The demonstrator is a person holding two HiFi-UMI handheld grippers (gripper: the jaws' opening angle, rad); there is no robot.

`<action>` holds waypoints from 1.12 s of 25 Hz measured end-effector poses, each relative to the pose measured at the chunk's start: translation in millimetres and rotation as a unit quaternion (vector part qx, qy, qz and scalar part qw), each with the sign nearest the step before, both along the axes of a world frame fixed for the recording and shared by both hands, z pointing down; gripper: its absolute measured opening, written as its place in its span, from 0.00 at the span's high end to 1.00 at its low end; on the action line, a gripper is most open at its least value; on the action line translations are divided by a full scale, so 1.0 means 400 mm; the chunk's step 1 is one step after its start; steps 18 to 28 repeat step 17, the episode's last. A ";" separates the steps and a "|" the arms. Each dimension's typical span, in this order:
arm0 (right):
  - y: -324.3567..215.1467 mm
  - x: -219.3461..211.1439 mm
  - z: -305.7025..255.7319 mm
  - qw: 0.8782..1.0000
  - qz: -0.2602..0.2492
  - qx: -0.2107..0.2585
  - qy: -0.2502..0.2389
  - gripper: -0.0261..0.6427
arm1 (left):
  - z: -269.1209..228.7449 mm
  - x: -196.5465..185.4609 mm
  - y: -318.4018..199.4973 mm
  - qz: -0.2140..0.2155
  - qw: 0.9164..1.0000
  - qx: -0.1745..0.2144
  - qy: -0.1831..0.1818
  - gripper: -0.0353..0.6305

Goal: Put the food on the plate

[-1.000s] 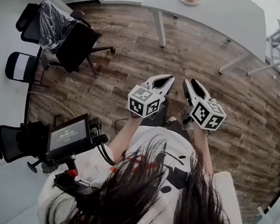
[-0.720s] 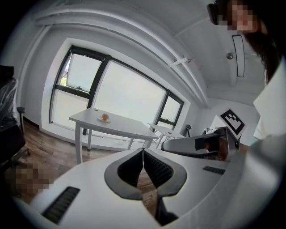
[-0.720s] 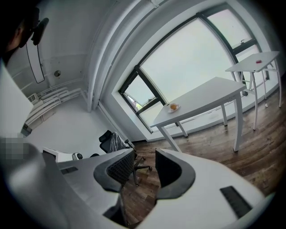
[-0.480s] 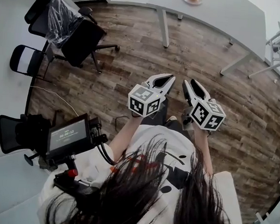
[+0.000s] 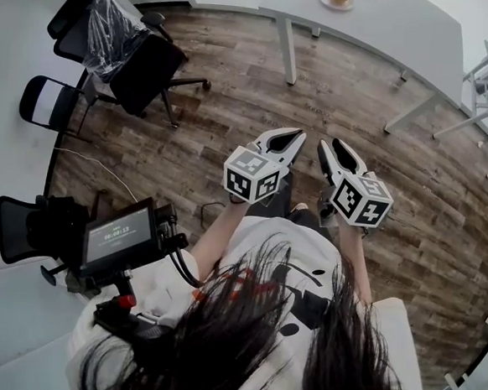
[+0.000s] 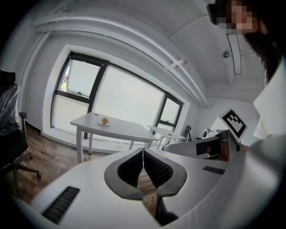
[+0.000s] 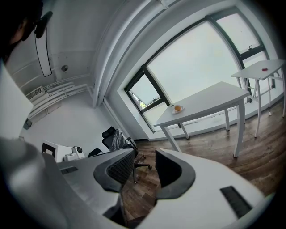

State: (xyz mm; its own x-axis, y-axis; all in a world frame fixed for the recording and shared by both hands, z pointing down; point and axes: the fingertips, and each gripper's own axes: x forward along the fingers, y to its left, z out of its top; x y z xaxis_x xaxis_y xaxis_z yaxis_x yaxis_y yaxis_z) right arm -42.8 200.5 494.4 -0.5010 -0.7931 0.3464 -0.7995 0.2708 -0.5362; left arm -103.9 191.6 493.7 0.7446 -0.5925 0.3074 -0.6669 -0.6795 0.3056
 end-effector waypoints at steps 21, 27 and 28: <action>-0.032 0.021 0.011 1.000 0.006 -0.005 0.001 0.73 | 0.011 0.020 -0.025 0.008 1.000 -0.005 -0.002 0.94; -0.032 0.021 0.011 1.000 0.006 -0.005 0.001 0.73 | 0.011 0.020 -0.025 0.008 1.000 -0.005 -0.002 0.94; -0.032 0.021 0.011 1.000 0.006 -0.005 0.001 0.73 | 0.011 0.020 -0.025 0.008 1.000 -0.005 -0.002 0.94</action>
